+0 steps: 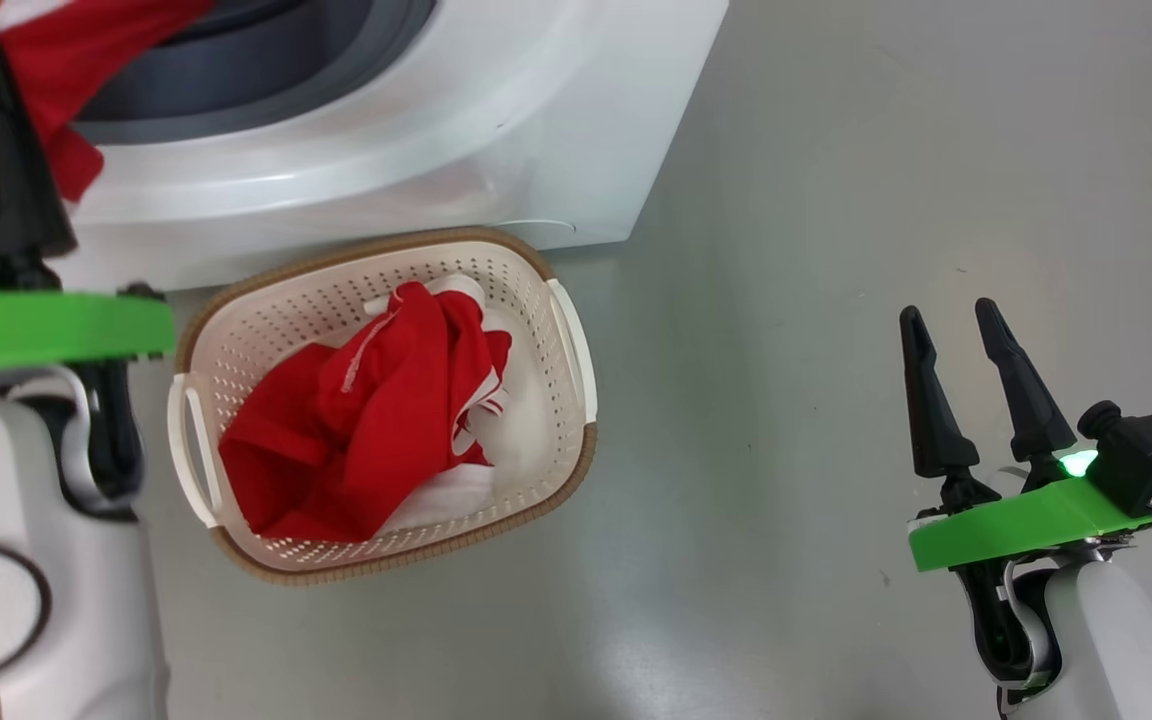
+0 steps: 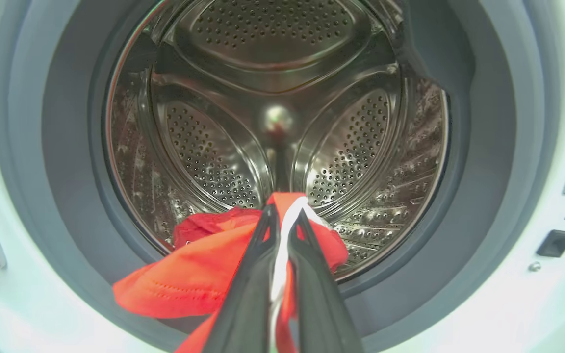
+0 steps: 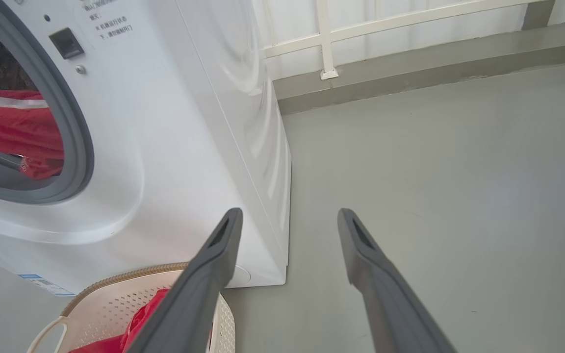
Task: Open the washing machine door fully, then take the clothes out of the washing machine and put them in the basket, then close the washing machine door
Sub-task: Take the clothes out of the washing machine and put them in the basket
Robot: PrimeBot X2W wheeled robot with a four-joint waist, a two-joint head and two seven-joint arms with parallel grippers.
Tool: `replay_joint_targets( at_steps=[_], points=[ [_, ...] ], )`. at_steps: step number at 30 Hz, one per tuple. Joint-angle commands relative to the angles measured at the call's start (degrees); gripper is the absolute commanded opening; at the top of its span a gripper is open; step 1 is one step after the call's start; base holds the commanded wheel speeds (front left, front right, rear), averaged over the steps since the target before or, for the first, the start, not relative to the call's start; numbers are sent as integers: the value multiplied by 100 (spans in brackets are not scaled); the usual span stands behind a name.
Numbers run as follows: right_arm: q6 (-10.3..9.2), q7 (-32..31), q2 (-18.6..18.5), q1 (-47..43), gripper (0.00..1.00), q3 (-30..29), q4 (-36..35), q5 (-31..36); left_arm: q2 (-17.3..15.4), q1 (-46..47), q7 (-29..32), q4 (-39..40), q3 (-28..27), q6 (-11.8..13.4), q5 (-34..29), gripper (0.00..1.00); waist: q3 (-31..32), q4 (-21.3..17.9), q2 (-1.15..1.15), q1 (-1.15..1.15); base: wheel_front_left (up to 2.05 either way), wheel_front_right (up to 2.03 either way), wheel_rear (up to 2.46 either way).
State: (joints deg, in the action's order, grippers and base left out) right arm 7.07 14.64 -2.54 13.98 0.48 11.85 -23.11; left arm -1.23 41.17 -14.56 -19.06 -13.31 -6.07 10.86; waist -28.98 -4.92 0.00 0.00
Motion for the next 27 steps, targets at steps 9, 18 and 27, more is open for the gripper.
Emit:
replay_joint_targets(
  at_steps=[9,18,27],
  points=[
    [42,36,-33,-187,100,129,-98,87,-167,-770,-43,1231,224,-65,478,0,61,21,0,0,0,0,0],
    [42,36,-33,-248,100,174,-83,100,-166,-1242,-43,2299,427,14,793,0,129,17,0,0,0,0,0],
    [42,36,-33,-265,100,204,-78,116,-166,-1399,-43,3066,579,117,810,0,162,9,0,0,0,0,0]
  ],
)
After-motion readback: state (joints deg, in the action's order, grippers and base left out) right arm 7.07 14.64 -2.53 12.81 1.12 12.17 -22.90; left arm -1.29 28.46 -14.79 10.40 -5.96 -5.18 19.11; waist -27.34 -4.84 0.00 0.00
